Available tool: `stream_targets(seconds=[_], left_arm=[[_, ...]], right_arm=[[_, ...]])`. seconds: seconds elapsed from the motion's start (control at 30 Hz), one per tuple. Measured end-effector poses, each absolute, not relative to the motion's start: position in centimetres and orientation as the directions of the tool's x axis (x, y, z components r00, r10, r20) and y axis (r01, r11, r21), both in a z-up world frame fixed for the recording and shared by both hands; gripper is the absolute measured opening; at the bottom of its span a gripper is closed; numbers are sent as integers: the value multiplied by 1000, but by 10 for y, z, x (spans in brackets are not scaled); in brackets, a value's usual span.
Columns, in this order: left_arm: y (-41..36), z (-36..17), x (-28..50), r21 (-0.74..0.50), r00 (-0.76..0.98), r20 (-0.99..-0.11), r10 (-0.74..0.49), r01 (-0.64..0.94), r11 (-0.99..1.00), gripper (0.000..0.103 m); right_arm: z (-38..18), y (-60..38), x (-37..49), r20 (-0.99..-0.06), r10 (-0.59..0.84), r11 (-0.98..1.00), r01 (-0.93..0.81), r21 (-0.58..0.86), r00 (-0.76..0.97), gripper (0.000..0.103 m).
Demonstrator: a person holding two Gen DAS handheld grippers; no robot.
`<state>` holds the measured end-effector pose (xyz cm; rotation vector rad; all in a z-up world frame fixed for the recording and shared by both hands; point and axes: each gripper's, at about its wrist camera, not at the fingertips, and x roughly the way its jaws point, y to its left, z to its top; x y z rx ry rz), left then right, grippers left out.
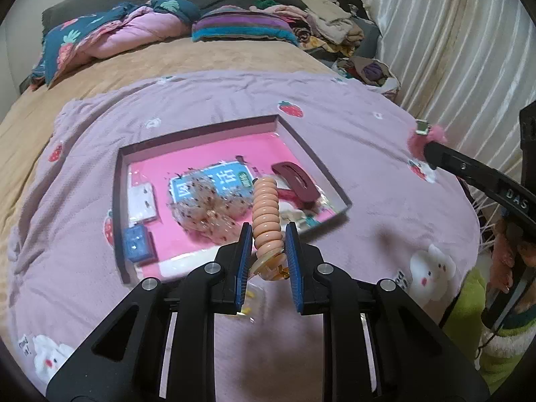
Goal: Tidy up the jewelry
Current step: 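Carry hair tie into tray with left tool while right tool releases pom-pom clip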
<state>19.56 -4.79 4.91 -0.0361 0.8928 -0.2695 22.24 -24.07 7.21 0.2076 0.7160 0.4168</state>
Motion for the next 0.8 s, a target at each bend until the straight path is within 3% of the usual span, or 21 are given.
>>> stream_targets(seconds=[0.8], left_arm=[[26,47,240,-164,625,-763,-163,57,985,13]], right_arm=[[93,-184,270,-573,482,875,-391,284,663,30]])
